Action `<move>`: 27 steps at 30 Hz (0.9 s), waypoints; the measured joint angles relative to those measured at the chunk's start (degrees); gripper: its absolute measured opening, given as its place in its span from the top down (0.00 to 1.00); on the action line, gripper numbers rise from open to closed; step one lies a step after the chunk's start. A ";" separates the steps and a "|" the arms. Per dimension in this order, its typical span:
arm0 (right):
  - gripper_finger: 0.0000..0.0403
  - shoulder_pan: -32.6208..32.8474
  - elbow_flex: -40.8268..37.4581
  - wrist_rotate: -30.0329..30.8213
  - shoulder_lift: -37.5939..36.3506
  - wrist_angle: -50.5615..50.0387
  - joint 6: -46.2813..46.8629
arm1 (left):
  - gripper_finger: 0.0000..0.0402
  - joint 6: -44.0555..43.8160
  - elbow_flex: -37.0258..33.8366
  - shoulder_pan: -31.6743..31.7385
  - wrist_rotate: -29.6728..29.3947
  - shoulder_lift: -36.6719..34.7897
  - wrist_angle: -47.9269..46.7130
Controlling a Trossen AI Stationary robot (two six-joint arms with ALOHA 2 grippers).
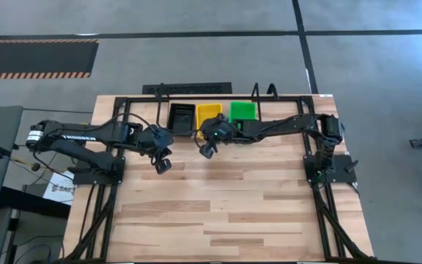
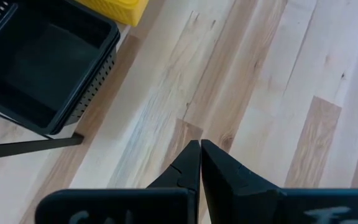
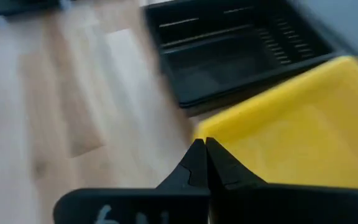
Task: Stack baskets on shelf by color
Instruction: Return to Home Position
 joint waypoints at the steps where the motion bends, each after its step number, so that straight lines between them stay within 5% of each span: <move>1: 1.00 0.23 0.00 -2.14 0.00 0.06 0.29 | 1.00 0.01 0.00 0.00 0.06 0.00 -0.02; 27: 1.00 -1.13 0.10 -1.87 4.92 -0.22 -3.90 | 1.00 0.39 -0.02 0.00 -0.28 0.11 0.60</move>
